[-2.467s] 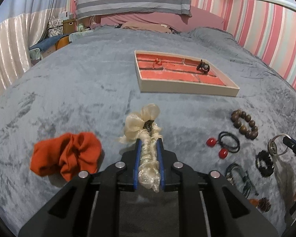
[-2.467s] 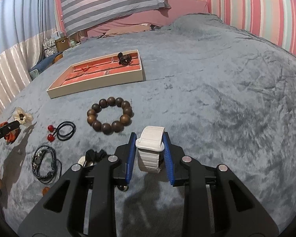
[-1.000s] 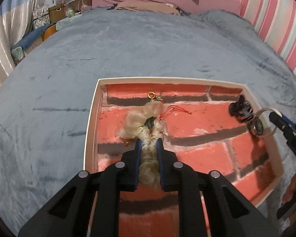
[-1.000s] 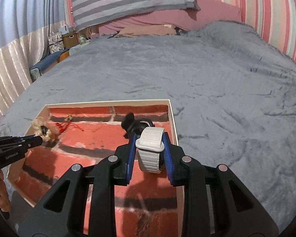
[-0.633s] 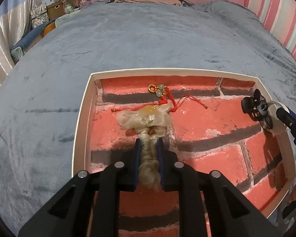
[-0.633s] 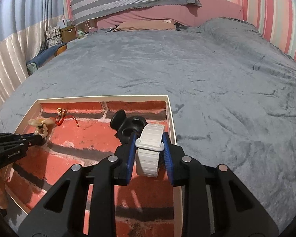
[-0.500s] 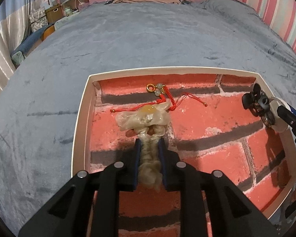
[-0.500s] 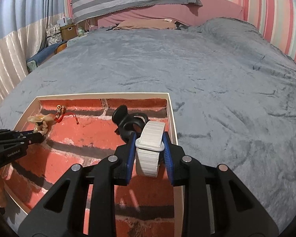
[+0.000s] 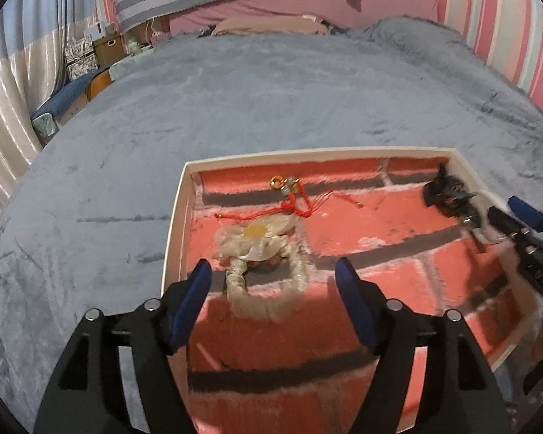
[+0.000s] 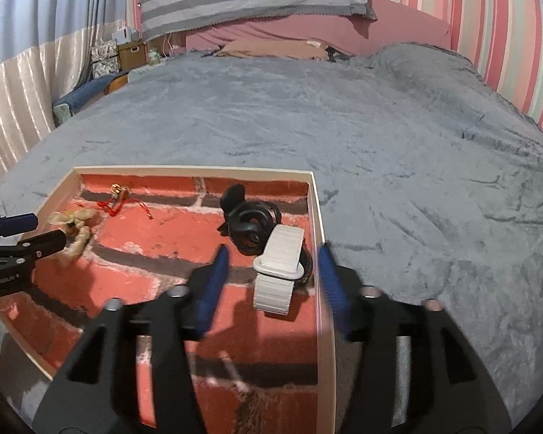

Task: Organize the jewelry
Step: 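Withdraw both tools from the tray toward the orange scrunchie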

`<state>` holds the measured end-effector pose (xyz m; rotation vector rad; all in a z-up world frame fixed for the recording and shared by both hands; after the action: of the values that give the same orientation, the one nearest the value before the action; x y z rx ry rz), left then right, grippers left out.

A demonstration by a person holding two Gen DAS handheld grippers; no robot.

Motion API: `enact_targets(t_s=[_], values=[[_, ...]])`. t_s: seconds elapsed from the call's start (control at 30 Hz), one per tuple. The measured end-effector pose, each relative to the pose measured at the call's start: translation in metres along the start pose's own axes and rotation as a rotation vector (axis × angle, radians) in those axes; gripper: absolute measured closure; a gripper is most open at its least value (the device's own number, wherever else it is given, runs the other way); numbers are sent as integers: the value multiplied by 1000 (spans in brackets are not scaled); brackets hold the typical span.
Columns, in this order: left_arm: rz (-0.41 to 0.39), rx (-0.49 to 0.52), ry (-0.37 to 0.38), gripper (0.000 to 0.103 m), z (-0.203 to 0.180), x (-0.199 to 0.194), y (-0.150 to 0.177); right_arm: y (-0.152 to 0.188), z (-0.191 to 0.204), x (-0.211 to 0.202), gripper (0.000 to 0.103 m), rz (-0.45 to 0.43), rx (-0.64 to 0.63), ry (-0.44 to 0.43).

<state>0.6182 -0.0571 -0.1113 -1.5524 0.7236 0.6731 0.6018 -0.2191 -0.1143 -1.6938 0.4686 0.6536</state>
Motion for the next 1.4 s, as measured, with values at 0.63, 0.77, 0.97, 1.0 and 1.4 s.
enact_targets(t_s=[0.63,0.77,0.97,1.0,1.4], values=[[-208,-24,61,12,55,-169,37,23,-10,-148,4,-115,62,147],[-250,-27,58,7,82,-209,60,46,-7,-184,4,-124,78,171],[-279,16,-31,7,111,-239,107,90,17,-239,4,-153,82,176],[-282,13,-39,7,117,-243,116,101,23,-248,4,-153,87,162],[-253,-24,-70,6,160,-255,202,202,79,-288,4,-61,171,108]])
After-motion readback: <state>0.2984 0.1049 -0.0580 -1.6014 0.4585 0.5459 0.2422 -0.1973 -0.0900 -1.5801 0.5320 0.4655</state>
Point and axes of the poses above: each gripper's, at about its wrist camera, not at the fingertips, and x roughly the way its jaws point, z to its left, y to its underside, the point moved 3 cm from there along x, roughly the way its jaws point, and after that the axes turned 9 degrees about -x, right-handed, at the moved point
